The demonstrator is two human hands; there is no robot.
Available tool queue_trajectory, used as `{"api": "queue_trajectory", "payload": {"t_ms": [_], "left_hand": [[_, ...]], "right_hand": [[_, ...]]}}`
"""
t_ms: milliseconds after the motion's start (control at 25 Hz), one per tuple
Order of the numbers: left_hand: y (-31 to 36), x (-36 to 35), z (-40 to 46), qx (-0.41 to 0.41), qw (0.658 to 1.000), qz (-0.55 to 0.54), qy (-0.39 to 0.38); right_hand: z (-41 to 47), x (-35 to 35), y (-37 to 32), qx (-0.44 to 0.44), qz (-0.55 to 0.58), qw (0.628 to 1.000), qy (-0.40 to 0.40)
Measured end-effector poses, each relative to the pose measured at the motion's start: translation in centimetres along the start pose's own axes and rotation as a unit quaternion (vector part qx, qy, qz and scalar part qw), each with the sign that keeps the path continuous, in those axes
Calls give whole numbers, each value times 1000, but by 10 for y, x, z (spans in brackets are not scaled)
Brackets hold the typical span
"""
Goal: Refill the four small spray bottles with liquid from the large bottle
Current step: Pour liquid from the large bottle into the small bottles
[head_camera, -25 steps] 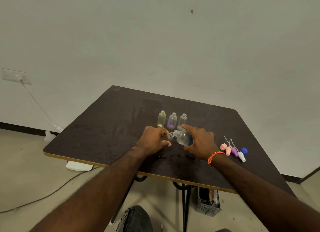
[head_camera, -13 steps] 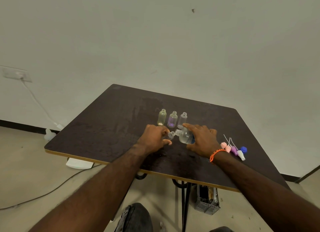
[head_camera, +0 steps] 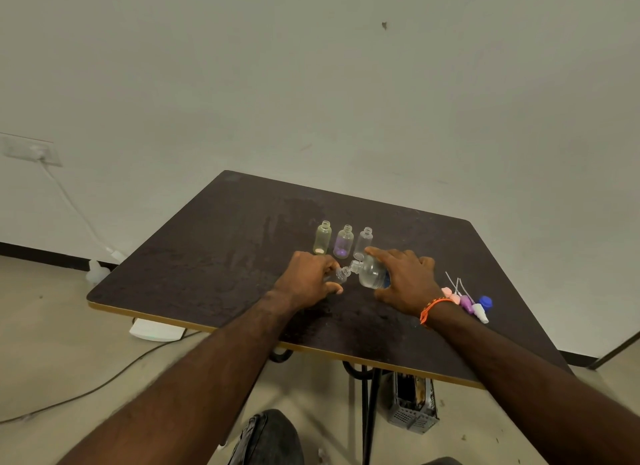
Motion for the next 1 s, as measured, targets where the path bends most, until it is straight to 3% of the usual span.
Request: {"api": "queue_trajectory", "payload": {"t_ms": [1000], "left_hand": [[-1, -3, 2, 12, 1000, -16, -12]], "right_hand": [[0, 6, 3, 3, -27, 1000, -2]]}}
Point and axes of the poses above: each hand's wrist, its own z-axis towards the middle knuckle, its own x-axis out of the back of the hand, y = z × x, the point moved 3 cm from there along z, towards the middle knuckle, and after that the axes turned 7 degrees about z, right-handed, at the moved point
